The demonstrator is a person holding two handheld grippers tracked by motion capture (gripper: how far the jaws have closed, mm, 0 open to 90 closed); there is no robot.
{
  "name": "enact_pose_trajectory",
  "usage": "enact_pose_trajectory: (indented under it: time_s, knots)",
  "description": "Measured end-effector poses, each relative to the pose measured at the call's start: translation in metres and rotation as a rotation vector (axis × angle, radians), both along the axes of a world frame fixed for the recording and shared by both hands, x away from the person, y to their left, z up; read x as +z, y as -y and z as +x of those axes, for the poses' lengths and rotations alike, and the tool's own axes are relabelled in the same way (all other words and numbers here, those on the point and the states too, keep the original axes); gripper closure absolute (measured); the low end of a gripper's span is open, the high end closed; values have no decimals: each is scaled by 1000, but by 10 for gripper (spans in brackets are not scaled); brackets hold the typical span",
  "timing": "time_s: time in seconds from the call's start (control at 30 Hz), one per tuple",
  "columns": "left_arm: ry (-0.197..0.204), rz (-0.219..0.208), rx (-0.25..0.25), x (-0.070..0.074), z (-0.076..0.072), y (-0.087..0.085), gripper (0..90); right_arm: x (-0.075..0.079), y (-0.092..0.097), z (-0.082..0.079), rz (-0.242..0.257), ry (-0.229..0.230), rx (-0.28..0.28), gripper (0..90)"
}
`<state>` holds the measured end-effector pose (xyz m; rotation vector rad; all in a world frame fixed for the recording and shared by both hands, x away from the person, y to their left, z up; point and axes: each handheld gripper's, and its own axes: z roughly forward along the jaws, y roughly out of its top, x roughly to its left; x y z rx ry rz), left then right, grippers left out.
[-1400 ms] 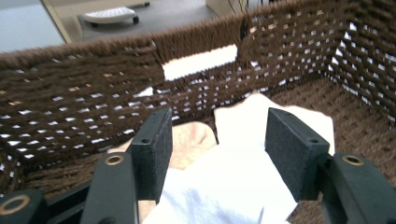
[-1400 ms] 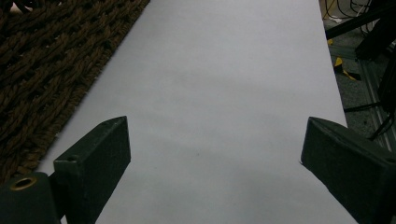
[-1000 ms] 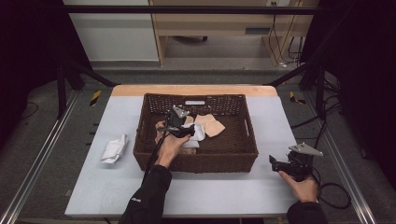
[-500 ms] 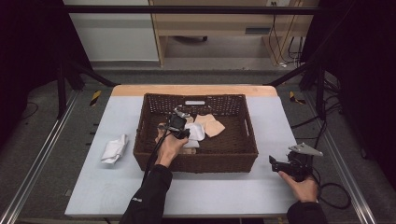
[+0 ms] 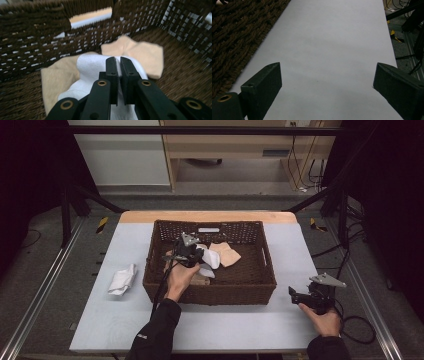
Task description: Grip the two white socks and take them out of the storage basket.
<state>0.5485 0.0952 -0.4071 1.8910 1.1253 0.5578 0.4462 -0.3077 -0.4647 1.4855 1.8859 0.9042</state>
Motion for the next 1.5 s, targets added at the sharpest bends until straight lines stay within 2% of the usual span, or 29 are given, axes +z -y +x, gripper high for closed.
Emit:
enact_pose_trajectory:
  time_s: [0.03,0.17,0.3,0.33,0.37,0.4,0.5,0.7,0.87,0.9,0.93,1.1,1.23,1.33,1.5]
  knots:
    - [0,0,0,0,0,0,848,0,0,0,0,0,0,85]
    - [49,-61,-1,7,-3,-3,850,0,0,0,2,2,-1,85]
    - [114,-114,-5,19,-10,-7,851,0,0,0,-1,3,1,85]
    - [146,-134,-7,26,-13,-10,852,0,0,0,1,2,-1,85]
    - [146,-134,-7,26,-13,-10,852,0,0,0,1,2,-1,85]
    - [181,-152,-10,33,-17,-12,852,0,0,0,0,2,-1,85]
    - [197,-173,-11,40,-20,-16,852,0,0,0,1,4,-2,85]
    - [266,-210,-3,60,-29,-27,853,0,0,0,1,2,-2,85]
    - [317,-239,-14,77,-37,-34,853,0,0,0,-1,5,-1,86]
    - [332,-247,-19,84,-41,-36,853,0,0,0,-1,3,-3,85]
    - [332,-247,-19,84,-41,-36,853,0,0,0,-1,3,-3,85]
    - [371,-271,-25,103,-52,-45,853,0,0,0,-2,4,-2,85]
    - [385,-283,-23,110,-57,-51,854,0,0,-1,-1,2,-4,85]
    - [410,-297,-25,119,-64,-60,853,0,0,-1,-1,1,-4,86]
    - [422,-313,-22,126,-69,-71,853,0,0,-1,-2,3,-5,85]
